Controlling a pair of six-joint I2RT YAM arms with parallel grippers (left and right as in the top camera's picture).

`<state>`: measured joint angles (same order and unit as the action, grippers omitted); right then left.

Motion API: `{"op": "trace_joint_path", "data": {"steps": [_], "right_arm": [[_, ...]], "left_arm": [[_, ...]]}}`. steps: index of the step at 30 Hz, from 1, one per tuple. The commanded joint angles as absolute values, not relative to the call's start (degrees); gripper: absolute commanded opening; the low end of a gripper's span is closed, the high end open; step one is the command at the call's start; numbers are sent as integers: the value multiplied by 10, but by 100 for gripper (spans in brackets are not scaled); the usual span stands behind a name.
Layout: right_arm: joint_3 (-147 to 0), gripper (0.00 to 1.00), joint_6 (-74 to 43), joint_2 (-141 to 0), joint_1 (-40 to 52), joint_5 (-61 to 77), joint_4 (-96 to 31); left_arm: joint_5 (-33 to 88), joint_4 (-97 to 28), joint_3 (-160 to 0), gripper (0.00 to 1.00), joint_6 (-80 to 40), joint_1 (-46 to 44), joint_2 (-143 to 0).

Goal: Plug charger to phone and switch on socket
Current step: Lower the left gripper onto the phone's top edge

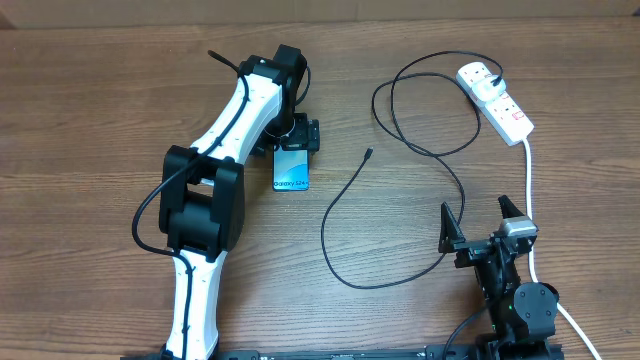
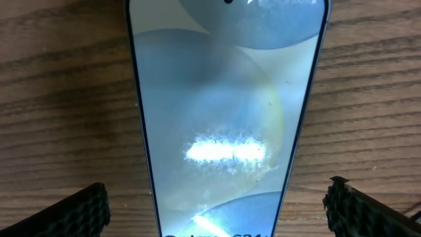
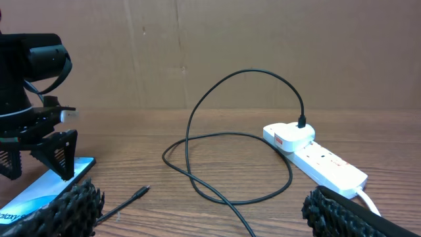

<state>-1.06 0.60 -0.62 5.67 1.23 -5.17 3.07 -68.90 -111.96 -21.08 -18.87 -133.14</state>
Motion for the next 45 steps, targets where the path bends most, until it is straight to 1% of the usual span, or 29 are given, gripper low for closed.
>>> {"op": "trace_joint_path", "data": {"steps": [1, 5, 14, 45], "right_arm": [[-5, 100, 2, -2, 55, 11, -48], [-5, 100, 2, -2, 55, 11, -48], [-5, 100, 2, -2, 55, 11, -48], [-5, 100, 2, -2, 55, 11, -48]], "left_arm": [[37, -681, -1126, 100, -201, -193, -1339], [5, -683, -1126, 100, -214, -192, -1339], [-6, -681, -1126, 100, -232, -205, -1346], [-30, -669, -1126, 100, -244, -206, -1347]]}}
